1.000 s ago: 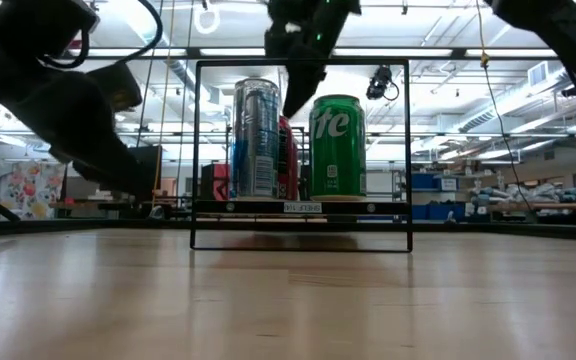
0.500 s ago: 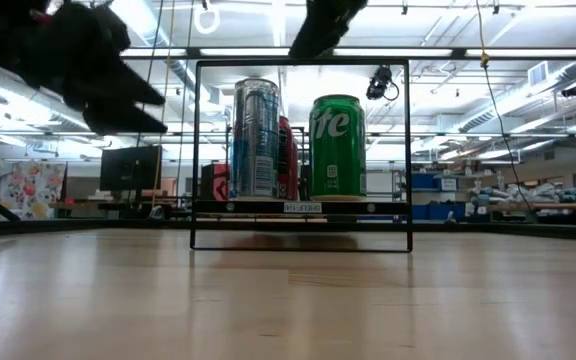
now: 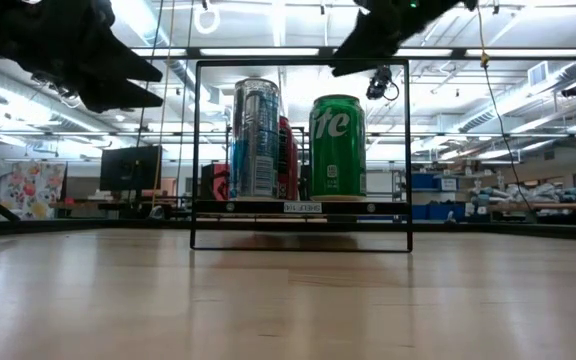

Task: Place canned beverage on shelf
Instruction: Return to Home Position

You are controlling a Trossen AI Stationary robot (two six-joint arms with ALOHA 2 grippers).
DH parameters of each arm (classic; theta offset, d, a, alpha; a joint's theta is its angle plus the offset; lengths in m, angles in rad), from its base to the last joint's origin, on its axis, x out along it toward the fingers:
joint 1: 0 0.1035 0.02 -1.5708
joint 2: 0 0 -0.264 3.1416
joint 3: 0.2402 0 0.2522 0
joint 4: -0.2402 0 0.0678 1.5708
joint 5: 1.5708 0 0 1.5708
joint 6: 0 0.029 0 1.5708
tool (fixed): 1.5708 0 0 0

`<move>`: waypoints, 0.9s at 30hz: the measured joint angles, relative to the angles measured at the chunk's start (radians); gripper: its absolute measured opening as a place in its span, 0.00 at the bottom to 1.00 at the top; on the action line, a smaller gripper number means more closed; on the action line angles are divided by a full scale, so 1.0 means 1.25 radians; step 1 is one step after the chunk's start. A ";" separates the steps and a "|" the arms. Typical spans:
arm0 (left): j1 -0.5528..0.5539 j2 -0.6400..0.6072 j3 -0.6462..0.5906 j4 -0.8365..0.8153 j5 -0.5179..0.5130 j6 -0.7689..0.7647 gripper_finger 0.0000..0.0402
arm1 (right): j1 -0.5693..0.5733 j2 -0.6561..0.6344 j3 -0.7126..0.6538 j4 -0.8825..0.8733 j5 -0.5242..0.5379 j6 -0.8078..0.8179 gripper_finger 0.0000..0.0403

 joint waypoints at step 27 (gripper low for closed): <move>0.000 -0.112 -0.001 -0.055 -0.061 0.037 0.97 | 0.061 -0.523 -0.514 0.273 -0.013 0.137 0.80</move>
